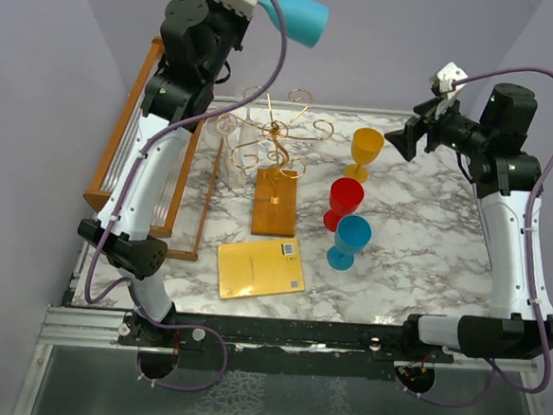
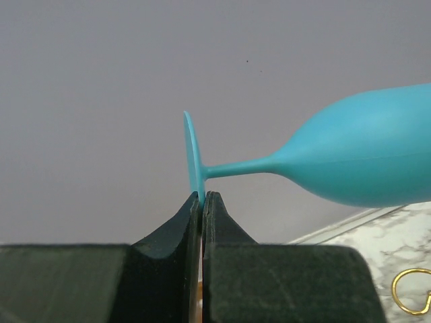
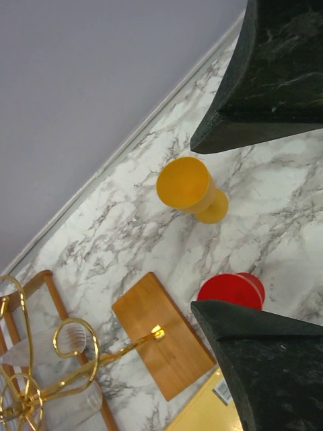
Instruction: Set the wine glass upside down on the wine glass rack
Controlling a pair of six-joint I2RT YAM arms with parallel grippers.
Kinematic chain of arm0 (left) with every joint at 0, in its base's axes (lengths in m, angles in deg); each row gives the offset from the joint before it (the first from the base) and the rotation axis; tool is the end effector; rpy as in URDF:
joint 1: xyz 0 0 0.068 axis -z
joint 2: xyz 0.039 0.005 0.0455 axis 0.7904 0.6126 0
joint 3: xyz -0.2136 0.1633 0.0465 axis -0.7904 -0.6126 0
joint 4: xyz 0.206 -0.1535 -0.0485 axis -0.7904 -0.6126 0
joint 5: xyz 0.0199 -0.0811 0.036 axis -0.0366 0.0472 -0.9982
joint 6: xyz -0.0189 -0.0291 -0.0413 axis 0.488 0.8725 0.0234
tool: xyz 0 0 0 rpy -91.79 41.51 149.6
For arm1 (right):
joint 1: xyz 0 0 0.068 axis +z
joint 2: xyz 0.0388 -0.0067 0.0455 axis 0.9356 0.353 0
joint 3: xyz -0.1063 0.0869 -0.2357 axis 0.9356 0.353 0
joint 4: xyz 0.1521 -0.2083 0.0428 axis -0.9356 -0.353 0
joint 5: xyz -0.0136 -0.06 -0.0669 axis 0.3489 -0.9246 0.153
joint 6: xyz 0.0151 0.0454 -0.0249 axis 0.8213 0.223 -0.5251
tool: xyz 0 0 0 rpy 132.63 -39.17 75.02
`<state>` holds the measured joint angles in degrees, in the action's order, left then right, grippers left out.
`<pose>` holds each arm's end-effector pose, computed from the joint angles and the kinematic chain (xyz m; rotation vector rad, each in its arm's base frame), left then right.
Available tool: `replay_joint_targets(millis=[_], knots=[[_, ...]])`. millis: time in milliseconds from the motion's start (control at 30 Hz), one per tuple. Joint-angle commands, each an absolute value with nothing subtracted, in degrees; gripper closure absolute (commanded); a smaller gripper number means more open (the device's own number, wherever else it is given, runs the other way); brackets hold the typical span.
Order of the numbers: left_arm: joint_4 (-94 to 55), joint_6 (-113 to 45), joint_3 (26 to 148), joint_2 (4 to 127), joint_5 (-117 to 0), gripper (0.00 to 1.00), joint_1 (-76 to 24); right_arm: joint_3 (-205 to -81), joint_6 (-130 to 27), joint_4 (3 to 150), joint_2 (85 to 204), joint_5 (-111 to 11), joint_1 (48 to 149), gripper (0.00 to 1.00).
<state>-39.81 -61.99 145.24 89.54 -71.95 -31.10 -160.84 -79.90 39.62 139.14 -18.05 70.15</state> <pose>0.3283 -0.1236 0.5745 0.3684 1.3029 -0.0066 0.2657 0.0266 0.4667 -0.7986 1.6743 0.4131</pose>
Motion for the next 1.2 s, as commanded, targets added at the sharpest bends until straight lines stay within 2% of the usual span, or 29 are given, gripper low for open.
replay_joint_targets(millis=[0,267,567,1167], knots=[[-36.3,-79.1,146.9,91.6,-82.6,1.0,-27.4,-160.4,-83.5,33.5,134.5,-17.9,70.4,0.11],[-31.3,-93.2,144.9,94.8,-88.3,1.0,-22.7,-158.2,-84.3,31.0,131.2,-15.5,70.2,0.11],[-31.4,-104.4,139.7,96.3,-88.7,1.0,-20.1,-155.8,-84.5,31.2,129.9,-15.1,69.2,0.11],[-40.4,-112.4,130.3,92.6,-84.2,1.0,-17.7,-154.3,-84.5,32.0,130.3,-14.4,68.7,0.1]])
